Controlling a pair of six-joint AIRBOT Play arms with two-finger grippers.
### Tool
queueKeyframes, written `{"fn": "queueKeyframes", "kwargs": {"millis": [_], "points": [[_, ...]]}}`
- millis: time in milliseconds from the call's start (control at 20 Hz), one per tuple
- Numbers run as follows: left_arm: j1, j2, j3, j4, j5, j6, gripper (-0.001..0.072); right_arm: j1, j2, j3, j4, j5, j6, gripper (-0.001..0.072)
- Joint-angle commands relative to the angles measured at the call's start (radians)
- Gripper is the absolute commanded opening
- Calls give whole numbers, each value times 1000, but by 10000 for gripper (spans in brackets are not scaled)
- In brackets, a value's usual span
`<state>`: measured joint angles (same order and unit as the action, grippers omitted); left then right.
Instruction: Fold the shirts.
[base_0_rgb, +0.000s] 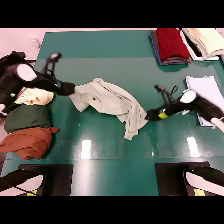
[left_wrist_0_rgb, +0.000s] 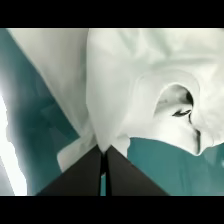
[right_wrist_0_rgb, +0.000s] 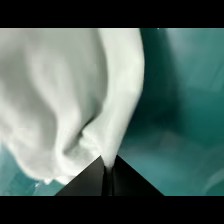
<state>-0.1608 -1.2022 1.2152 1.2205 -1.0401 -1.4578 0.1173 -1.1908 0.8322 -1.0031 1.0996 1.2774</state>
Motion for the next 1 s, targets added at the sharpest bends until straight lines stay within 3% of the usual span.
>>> {"fn": "queueKeyframes", "kwargs": {"millis": [0,100,500,750,950], "points": [[24,95,153,107,-2,-2,25,-81,126,204,-151,93,16,20],[24,171,282,164,-1,-1,25,-170,230,345,-173,128,16,19],[24,415,700,159,-2,-1,25,-392,471,798,-171,190,16,19],[24,443,784,147,-82,-1,24,-516,420,998,-169,303,18,18],[24,307,784,68,-249,-3,25,-493,288,1057,-170,362,61,18]]}}
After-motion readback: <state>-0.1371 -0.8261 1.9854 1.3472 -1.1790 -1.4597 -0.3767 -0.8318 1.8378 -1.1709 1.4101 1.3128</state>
